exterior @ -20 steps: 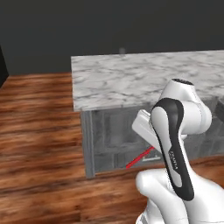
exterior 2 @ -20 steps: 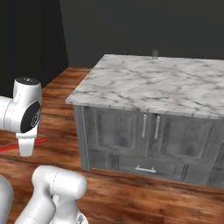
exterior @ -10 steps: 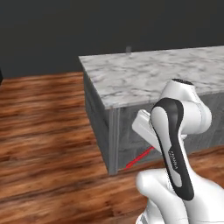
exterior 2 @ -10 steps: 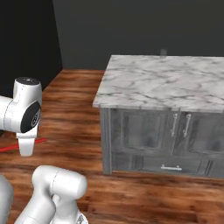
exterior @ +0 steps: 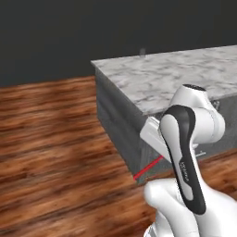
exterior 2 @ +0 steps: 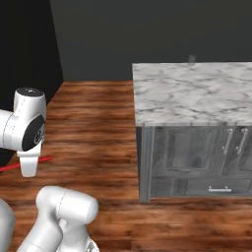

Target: Take a straw from the drawer in front and place it inside the glass cup on the dining counter.

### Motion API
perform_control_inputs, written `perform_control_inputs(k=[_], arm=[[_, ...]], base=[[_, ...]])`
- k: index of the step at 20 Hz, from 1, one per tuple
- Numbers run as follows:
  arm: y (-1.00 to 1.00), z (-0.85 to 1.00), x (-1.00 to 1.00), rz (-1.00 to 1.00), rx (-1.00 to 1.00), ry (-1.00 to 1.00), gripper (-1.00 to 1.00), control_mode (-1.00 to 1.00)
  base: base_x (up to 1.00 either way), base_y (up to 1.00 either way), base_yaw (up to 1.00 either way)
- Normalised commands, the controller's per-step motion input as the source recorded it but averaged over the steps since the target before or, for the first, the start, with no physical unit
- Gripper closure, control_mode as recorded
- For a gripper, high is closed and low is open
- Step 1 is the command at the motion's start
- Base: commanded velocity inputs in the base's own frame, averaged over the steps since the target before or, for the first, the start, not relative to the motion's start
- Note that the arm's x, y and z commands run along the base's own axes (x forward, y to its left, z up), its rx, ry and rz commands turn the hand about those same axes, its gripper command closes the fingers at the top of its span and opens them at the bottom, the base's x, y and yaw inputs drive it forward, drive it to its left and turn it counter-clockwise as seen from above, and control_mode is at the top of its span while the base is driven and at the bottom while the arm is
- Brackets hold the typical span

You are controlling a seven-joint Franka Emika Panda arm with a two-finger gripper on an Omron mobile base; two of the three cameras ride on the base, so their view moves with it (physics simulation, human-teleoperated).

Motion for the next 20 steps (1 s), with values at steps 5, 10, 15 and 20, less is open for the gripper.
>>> perform_control_inputs(k=[5,10,15,20], arm=[[0.0,0.0,0.0,0.0,0.0,0.0,1.0,1.0],[0.0,0.0,0.0,0.0,0.0,0.0,1.0,1.0],[0.0,0.0,0.0,0.0,0.0,0.0,1.0,1.0],[0.0,0.0,0.0,0.0,0.0,0.0,1.0,1.0]], base=[[0.95,1.0,-0.26],[1.0,1.0,-0.25],[1.0,1.0,-0.25],[1.0,1.0,-0.25]])
